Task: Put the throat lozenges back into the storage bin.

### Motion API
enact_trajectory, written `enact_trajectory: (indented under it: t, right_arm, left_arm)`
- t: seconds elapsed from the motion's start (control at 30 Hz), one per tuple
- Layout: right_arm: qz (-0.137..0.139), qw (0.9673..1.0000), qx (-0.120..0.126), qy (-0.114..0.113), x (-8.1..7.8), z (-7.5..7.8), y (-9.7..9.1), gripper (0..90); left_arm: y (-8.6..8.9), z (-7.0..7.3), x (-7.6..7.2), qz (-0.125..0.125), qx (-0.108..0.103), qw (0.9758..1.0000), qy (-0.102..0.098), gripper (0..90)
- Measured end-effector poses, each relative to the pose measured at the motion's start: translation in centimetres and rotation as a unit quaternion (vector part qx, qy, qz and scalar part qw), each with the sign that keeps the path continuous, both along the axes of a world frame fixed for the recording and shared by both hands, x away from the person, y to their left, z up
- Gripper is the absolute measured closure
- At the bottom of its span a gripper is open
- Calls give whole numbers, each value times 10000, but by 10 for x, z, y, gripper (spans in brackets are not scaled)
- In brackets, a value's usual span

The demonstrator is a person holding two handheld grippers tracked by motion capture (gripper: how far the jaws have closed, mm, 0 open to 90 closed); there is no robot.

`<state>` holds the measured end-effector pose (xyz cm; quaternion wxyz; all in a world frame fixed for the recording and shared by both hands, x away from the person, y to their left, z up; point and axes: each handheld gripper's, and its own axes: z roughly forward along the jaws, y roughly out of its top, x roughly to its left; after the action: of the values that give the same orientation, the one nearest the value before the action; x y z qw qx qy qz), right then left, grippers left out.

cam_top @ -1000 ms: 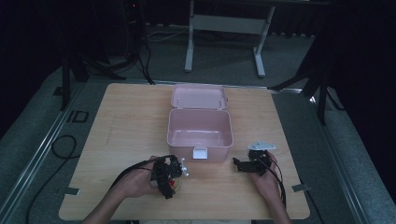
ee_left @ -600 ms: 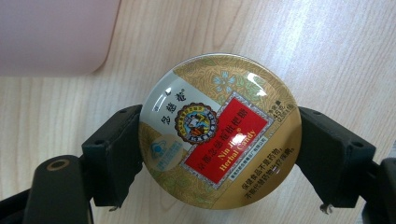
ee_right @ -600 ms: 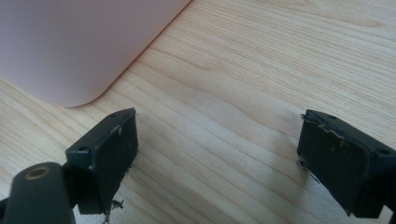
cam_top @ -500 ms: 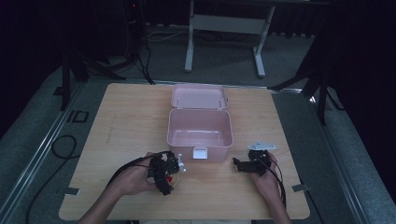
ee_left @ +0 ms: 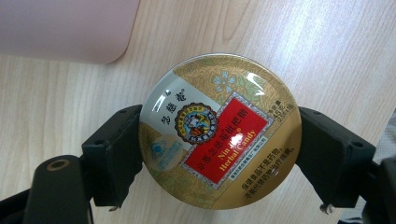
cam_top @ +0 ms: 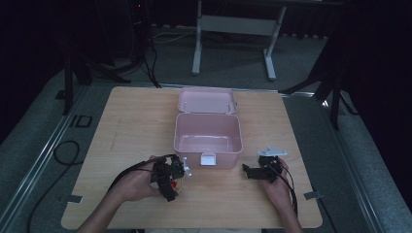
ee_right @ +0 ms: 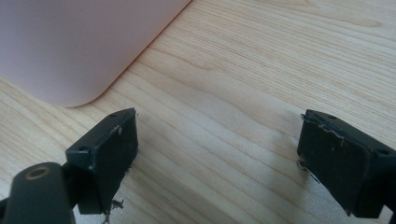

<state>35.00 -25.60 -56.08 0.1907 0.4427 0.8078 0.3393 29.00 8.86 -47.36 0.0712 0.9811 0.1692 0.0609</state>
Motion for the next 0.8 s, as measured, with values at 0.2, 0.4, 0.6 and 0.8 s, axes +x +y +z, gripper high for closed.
enact_trajectory:
  t: [0.2,0.4,0.6,0.8]
  right_arm:
    - [0,10000,1,0,0,0,0,120]
    - [-1,10000,1,1,0,0,0,120]
    - [-1,10000,1,0,0,0,0,120]
    - [0,10000,0,-1,0,0,0,120]
  left_arm:
    - [3,7,2,20,13,10000,-19,208]
    - [6,13,4,50,11,10000,-24,208]
    - [10,22,7,85,0,9999,-70,208]
    - [13,34,10,88,34,9998,-148,208]
